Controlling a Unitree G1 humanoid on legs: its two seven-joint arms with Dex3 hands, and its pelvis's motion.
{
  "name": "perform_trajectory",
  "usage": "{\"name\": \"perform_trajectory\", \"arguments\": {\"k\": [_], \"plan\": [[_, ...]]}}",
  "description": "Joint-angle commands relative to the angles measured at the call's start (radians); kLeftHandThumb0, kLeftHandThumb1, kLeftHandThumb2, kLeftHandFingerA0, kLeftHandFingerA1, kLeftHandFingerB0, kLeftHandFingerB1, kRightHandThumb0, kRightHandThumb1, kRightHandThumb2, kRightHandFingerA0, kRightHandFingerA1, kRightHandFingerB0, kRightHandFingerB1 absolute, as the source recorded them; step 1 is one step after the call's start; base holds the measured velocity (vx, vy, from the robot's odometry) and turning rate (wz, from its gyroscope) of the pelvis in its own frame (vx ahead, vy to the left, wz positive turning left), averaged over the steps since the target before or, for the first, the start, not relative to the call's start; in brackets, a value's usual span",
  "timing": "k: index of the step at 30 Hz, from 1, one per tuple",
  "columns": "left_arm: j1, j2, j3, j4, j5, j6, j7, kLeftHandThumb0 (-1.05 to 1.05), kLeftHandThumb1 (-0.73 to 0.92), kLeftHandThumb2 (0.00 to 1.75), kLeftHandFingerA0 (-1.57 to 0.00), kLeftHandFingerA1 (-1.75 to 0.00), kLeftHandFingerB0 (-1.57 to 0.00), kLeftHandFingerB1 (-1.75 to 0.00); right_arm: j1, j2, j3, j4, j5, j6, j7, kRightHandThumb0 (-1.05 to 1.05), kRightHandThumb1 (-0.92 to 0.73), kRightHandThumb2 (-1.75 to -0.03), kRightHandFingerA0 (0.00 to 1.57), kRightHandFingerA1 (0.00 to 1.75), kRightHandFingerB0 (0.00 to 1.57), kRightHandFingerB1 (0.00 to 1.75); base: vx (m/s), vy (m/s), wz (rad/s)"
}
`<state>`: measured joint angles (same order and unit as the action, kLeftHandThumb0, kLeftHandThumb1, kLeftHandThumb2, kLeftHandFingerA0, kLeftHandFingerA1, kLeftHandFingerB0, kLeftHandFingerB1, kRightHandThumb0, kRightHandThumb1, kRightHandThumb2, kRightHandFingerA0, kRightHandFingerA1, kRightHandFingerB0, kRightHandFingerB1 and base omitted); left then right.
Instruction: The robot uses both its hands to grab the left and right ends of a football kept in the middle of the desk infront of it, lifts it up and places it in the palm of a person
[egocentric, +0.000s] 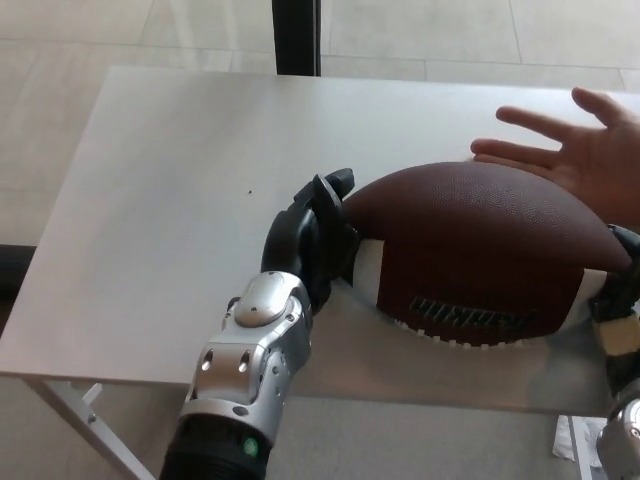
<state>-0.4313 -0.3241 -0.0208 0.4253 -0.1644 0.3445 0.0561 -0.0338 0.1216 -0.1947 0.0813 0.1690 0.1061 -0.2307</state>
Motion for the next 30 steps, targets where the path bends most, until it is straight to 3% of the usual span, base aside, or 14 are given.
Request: {"name": "perform_trajectory", "arguments": {"k": [1,2,3,4,5,10,11,13,18,19,26,27,28,30], "plan": [[0.035,-0.046,-0.037,0.002,0.002,0.089,0.015,-1.05,0.92,0.93,-0.45,-0.87,-0.15,-0.34,0.0,-0.072,0.043,0.004,-0.009,0.087,0.098,-1.05,-0.88,-0.88,0.46,1.28,0.1,1.05,0.0,0.0,0.0],[0.025,-0.033,-0.055,0.006,0.022,0.101,0.015,-1.05,0.92,0.91,-0.55,-1.01,-0.16,-0.35,-0.003,-0.098,0.048,0.0,0.005,0.116,0.131,-0.68,0.05,-0.96,0.59,1.03,0.0,0.71,0.0,0.0,0.0],[0.019,-0.026,-0.066,0.01,0.031,0.103,0.014,-1.05,0.92,0.9,-0.57,-1.08,-0.13,-0.34,-0.006,-0.108,0.052,-0.006,0.013,0.136,0.138,-0.66,0.07,-0.94,0.79,1.08,0.03,0.73,0.0,0.0,0.0],[0.017,-0.021,-0.069,0.009,0.034,0.105,0.013,-1.05,0.92,0.9,-0.57,-1.08,-0.13,-0.34,-0.008,-0.111,0.055,-0.007,0.018,0.143,0.139,-0.66,0.07,-0.94,0.79,1.08,0.03,0.73,0.0,0.0,0.0],[0.008,-0.021,-0.079,0.025,0.048,0.109,0.026,-1.05,0.92,0.86,-0.6,-1.2,-0.18,-0.35,-0.01,-0.137,0.069,-0.013,0.011,0.161,0.158,-1.05,-0.8,-0.86,0.89,1.04,0.02,1.06,0.0,0.0,0.0],[-0.017,-0.036,-0.114,0.026,0.096,0.188,0.109,-0.88,0.92,0.71,-0.79,-1.14,-0.25,-0.34,-0.013,-0.162,0.077,-0.026,0.03,0.181,0.179,-1.05,-0.73,-0.81,1.28,0.77,0.13,1.16,0.0,0.0,0.0],[-0.027,-0.028,-0.147,0.03,0.119,0.224,0.104,-0.78,0.7,1.0,-0.81,-1.05,-0.14,-0.45,-0.011,-0.161,0.075,-0.022,0.043,0.168,0.197,-1.05,-0.68,-0.78,1.41,0.72,0.22,1.17,0.0,0.0,0.0],[-0.034,-0.029,-0.153,0.04,0.12,0.238,0.105,-0.7,0.79,0.64,-0.79,-1.11,-0.16,-0.31,-0.011,-0.165,0.077,-0.019,0.043,0.158,0.207,-1.05,-0.45,-1.1,1.55,0.66,0.41,1.08,0.0,0.0,0.0],[-0.031,-0.011,-0.178,0.063,0.12,0.204,0.068,-0.68,0.74,0.62,-0.8,-1.16,-0.18,-0.33,-0.016,-0.172,0.075,-0.016,0.067,0.142,0.248,-1.05,-0.49,-1.09,1.53,0.73,0.41,0.97,0.0,0.0,0.0],[-0.028,-0.019,-0.179,0.066,0.117,0.2,0.067,-0.62,0.66,0.6,-0.78,-1.21,-0.27,-0.36,-0.02,-0.171,0.065,-0.005,0.099,0.128,0.285,-1.05,-0.67,-0.74,1.57,0.7,0.53,0.92,0.0,0.0,0.0],[-0.02,-0.031,-0.201,0.092,0.124,0.163,0.046,-0.63,0.66,0.6,-0.83,-1.39,-0.37,-0.39,-0.035,-0.138,0.051,0.027,0.117,0.114,0.278,-1.05,-0.69,-0.74,1.57,0.75,0.63,0.9,0.0,0.0,0.0],[-0.015,-0.037,-0.198,0.092,0.118,0.154,0.045,-0.64,0.52,0.94,-0.8,-1.19,-0.28,-0.52,-0.037,-0.13,0.049,0.034,0.119,0.107,0.276,-1.05,-0.71,-0.72,1.57,0.79,0.66,0.88,0.0,0.0,0.0],[-0.007,-0.045,-0.194,0.093,0.11,0.141,0.043,-0.62,0.69,0.62,-0.62,-1.67,-0.39,-0.42,-0.04,-0.117,0.049,0.035,0.123,0.104,0.269,-1.05,-0.69,-0.73,1.57,0.8,0.67,0.86,0.0,0.0,0.0],[0.005,-0.056,-0.198,0.094,0.105,0.135,0.039,-0.6,0.73,0.59,-0.58,-1.73,-0.39,-0.4,-0.039,-0.095,0.049,0.031,0.129,0.101,0.255,-1.05,-0.71,-0.71,1.57,0.82,0.69,0.85,0.0,0.0,0.0]]}}
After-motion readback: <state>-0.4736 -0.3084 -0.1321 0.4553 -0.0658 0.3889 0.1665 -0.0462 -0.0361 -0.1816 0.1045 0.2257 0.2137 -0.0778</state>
